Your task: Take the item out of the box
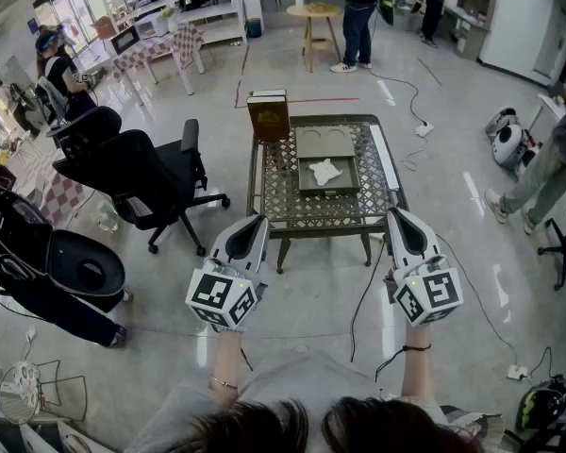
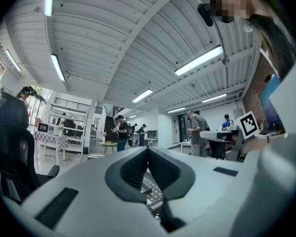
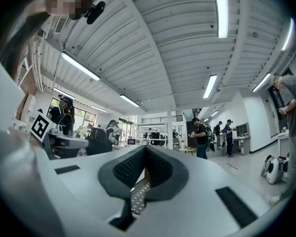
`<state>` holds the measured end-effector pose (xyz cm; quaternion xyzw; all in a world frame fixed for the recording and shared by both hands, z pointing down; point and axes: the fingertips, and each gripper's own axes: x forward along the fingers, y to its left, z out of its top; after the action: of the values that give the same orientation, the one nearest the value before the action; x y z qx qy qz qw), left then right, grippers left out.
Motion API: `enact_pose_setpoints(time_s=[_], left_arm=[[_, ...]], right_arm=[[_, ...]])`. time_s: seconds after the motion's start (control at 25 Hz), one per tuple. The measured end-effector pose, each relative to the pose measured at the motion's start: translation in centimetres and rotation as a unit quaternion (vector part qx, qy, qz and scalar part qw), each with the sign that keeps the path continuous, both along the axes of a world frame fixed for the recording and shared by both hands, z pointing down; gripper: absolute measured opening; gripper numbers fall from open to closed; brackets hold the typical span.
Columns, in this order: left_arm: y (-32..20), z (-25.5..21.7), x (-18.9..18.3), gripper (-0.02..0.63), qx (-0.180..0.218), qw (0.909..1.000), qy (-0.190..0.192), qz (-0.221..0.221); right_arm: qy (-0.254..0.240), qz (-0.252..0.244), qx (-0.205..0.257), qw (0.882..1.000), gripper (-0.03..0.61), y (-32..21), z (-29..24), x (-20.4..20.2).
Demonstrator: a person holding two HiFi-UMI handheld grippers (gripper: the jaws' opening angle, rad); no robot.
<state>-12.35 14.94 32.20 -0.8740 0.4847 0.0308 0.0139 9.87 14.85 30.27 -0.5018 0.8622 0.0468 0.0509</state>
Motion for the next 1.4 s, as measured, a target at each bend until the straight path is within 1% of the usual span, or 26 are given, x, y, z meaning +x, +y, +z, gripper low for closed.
enact_pose_setpoints(time_s=[0.36, 0.92, 1.2, 1.4], left_arm=[[-0.3, 0.3, 1.0, 0.017, -0.007, 1.0, -0.001, 0.002], [0.0, 0.5, 3.5, 0.017, -0.013, 0.9999, -0.004, -0.009], [-1.2, 0.5, 3.8, 0.017, -0.018, 0.9997, -0.004, -0.013], [-3.1, 0.8, 3.7, 0.017, -0.017, 0.9998, -0.004, -0.011]], right_arm=[[0.001, 0.006, -0.004, 1.0, 0.02, -0.7, 0.2, 1.1], [-0.011, -0.023, -0.01, 1.0, 0.021, -1.9, 0.1, 2.4], [-0.012, -0.034, -0.013, 0.999, 0.02, -3.2, 0.2, 2.3], [-0.022, -0.041, -0.008, 0.999, 0.021, -5.0, 0.4, 2.0]])
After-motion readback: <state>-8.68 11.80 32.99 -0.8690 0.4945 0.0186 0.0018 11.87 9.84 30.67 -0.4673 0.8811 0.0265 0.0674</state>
